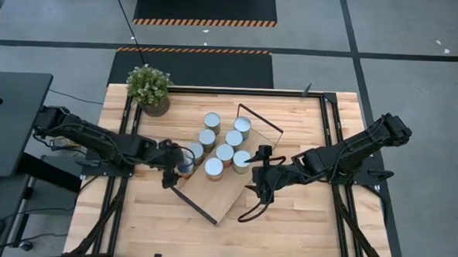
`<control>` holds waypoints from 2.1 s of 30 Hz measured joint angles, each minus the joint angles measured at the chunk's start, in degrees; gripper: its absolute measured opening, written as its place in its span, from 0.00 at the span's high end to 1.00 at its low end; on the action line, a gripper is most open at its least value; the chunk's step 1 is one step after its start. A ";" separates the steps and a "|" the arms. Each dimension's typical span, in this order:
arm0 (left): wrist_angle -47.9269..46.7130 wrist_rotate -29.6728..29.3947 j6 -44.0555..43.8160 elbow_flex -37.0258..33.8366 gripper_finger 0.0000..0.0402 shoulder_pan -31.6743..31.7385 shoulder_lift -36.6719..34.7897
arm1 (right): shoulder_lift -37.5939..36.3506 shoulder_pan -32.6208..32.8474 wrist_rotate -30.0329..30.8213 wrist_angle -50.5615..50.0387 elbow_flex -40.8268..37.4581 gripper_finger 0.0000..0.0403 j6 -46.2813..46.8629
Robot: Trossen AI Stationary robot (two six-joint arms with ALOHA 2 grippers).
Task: Pick and place cans onto a shelf
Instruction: Put the left canned pineapple on the shelf
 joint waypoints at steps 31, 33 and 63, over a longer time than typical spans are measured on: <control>3.47 -1.36 1.56 1.89 0.26 -1.48 4.45 | -0.02 0.04 -0.02 0.63 0.00 0.04 -0.20; 0.32 -1.29 1.53 3.58 0.26 -1.56 3.10 | -0.02 0.04 -0.02 0.67 0.00 0.04 -0.20; -1.44 -12.29 13.14 28.68 0.24 -1.52 0.89 | -0.02 -4.31 6.30 19.21 0.00 0.04 -6.39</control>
